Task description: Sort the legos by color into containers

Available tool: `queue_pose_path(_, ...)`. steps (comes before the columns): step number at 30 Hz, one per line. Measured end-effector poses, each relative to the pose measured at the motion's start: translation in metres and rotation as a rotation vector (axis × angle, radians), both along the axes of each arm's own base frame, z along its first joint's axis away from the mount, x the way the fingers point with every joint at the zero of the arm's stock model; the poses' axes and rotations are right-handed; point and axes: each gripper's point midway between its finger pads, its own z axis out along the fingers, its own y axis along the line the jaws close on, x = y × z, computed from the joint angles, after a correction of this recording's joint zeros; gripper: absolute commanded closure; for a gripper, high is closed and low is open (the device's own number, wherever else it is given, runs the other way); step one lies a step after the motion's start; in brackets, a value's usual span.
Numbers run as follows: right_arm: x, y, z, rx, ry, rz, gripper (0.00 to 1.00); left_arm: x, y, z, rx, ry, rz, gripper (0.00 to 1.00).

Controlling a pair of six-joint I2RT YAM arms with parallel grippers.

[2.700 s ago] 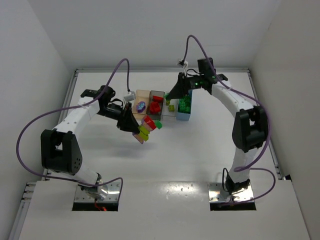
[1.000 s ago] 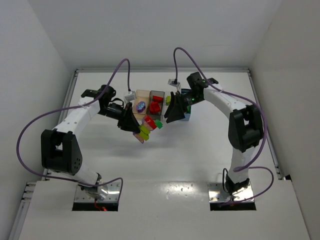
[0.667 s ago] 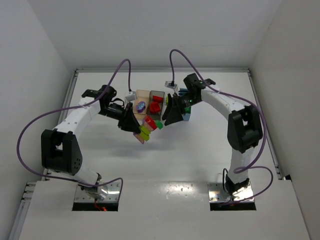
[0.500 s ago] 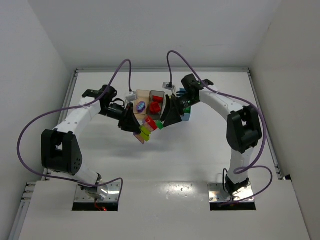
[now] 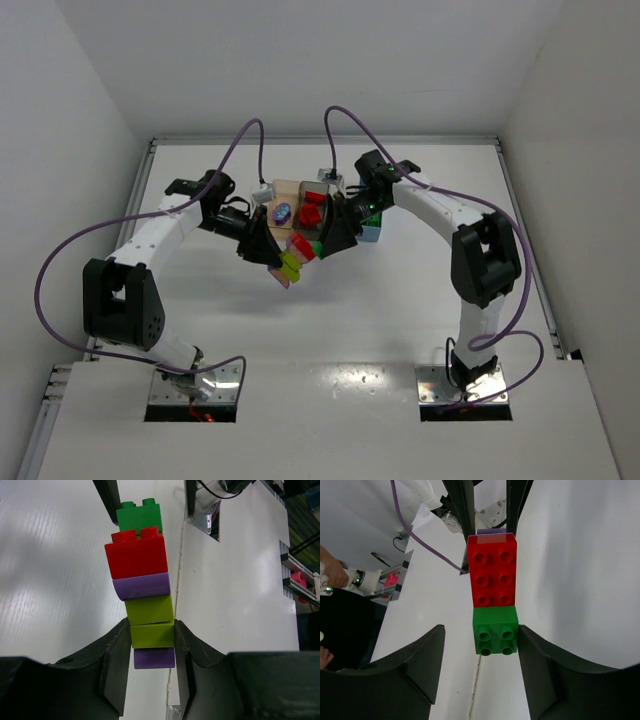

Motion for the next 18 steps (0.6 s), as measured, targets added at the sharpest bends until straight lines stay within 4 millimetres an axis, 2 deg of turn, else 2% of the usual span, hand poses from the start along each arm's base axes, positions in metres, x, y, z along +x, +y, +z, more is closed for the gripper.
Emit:
queue_pose_path(1, 0.0, 0.0, 0.0, -0.002, 0.0, 0.001, 0.49, 0.0, 0.0, 0.0, 0.0, 0.0, 0.0, 0.89)
queue_pose_path(4, 0.001, 0.0, -0.003, -0.012, -0.012, -0.002, 0.57, -0.001, 0.0, 0.0, -0.001, 0.003, -0.001, 0.89)
queue_pose_path(9, 0.005, 0.001, -0.005, -0.022, -0.019, -0.011, 0.93, -0.002, -0.001, 0.0, 0.002, 0.008, -0.002, 0.89)
queue_pose_path(12, 0.006, 0.002, -0.005, -0.025, -0.02, -0.014, 0.98, -0.001, 0.0, -0.001, 0.006, 0.003, -0.001, 0.89)
queue_pose_path(18, 0.012, 0.0, -0.005, -0.028, -0.02, -0.034, 0.99, 0.001, 0.0, -0.002, 0.011, -0.006, 0.003, 0.89)
